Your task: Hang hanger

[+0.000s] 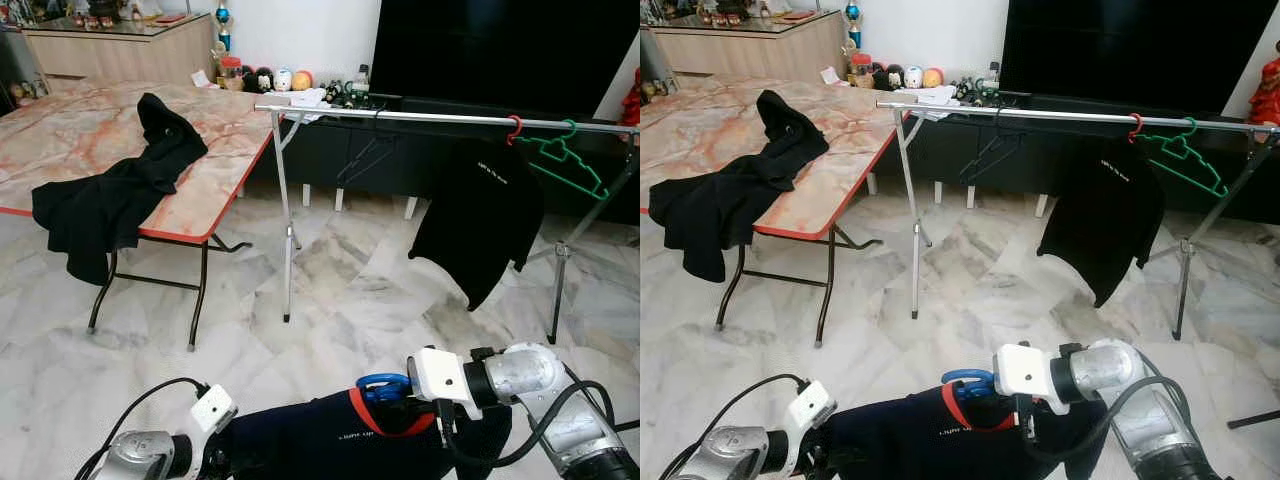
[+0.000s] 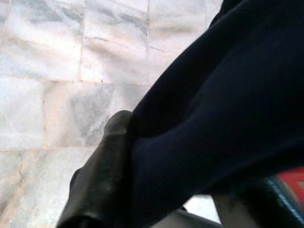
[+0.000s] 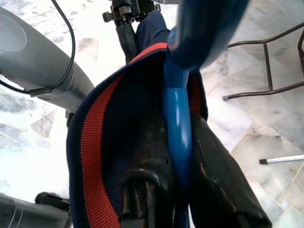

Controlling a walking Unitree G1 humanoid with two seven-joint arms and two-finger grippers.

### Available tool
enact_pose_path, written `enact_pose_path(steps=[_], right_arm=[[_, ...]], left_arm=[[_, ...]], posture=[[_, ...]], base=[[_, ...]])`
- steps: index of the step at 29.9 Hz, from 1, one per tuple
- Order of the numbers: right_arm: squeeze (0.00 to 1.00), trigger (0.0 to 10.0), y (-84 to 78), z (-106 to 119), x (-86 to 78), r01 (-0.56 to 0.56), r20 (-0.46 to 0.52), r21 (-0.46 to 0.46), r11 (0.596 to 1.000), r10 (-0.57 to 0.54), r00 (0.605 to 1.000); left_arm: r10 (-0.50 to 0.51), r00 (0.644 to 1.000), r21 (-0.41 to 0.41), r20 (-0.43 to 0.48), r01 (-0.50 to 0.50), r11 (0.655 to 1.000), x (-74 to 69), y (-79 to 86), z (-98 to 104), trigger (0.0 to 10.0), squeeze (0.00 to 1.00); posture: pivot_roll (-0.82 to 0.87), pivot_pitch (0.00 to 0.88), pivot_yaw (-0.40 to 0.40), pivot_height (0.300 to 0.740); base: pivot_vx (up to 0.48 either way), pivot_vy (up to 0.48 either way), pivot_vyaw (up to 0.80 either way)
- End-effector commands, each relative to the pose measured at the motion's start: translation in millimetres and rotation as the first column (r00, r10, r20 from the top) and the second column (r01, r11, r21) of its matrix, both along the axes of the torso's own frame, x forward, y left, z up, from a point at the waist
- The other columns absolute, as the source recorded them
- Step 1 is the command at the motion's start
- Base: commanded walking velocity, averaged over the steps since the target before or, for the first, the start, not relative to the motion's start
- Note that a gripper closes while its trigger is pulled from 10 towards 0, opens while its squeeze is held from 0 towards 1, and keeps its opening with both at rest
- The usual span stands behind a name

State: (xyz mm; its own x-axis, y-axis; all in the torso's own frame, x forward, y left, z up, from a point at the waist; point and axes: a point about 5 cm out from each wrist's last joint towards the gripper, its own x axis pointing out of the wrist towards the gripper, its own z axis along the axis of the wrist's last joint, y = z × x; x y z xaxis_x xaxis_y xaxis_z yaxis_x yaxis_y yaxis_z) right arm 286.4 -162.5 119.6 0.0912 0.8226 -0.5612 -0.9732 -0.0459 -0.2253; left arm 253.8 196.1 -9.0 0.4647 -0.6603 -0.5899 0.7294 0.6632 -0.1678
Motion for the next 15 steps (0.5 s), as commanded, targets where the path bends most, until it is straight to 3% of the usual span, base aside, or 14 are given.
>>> enact_pose_path(steps=[1,15], right_arm=[[0.00,10.0,2.1,7.2,4.0,-0.011,0.026,0.017,1.000,0.010,1.000],[0.00,10.0,5.0,3.6,4.1,-0.002,0.022,0.027,1.000,0.002,1.000]], left_arm=[[-0.006,1.000,0.027,0.011,0.006,1.000,2.6,3.0,2.2,0.0,0.00],[0.032,0.998,0.018,0.053,-0.033,0.999,8.4,5.6,7.4,0.0,0.00]], posture=[[0.03,0.000,-0.033,0.740],[0.04,0.000,-0.028,0.740]], base=[[0.000,0.000,0.00],[0.000,0.000,0.00]])
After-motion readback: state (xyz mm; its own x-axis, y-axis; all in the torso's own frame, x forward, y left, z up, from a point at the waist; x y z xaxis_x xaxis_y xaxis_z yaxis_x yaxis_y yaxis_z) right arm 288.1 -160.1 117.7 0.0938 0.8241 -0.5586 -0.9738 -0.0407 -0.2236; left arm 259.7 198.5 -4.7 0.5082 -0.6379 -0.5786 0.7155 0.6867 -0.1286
